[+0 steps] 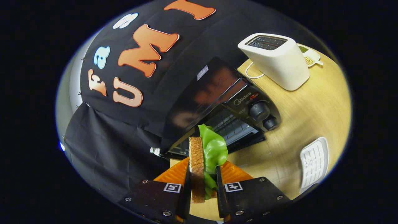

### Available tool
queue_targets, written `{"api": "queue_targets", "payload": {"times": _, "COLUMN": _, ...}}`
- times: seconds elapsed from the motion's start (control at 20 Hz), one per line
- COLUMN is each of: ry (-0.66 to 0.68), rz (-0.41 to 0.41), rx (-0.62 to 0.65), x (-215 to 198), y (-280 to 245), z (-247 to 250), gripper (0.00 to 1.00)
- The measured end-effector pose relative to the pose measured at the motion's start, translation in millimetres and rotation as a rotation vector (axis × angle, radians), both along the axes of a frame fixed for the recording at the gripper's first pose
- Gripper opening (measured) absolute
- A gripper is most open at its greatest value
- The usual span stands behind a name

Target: Open the toaster oven, put the food inside, and close the toaster oven door.

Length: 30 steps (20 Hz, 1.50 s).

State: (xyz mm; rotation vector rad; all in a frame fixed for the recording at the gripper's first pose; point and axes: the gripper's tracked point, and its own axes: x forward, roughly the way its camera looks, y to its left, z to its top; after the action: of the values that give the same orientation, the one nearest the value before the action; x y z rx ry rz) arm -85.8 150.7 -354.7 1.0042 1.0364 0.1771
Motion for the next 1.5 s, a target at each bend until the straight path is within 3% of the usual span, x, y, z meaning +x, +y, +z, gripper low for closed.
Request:
{"api": "queue_targets", "payload": {"times": 0.2, "ry": -0.011, "rz": -0.112, "rx": 0.038, "x": 20, "y": 12, "z": -22, "gripper": 0.36}}
{"api": "queue_targets", "payload": {"times": 0.55, "ry": -0.061, "rz": -0.206, "rx": 0.063, "x": 37, "y": 18, "z": -42, "gripper": 0.36}}
{"api": "queue_targets", "payload": {"times": 1.15, "ry": -0.069, "rz": -0.322, "rx": 0.126, "x": 74, "y": 53, "z": -81, "gripper": 0.36}}
{"api": "queue_targets", "payload": {"times": 1.5, "ry": -0.145, "rz": -0.355, "rx": 0.060, "x": 92, "y": 60, "z": -88, "gripper": 0.36}}
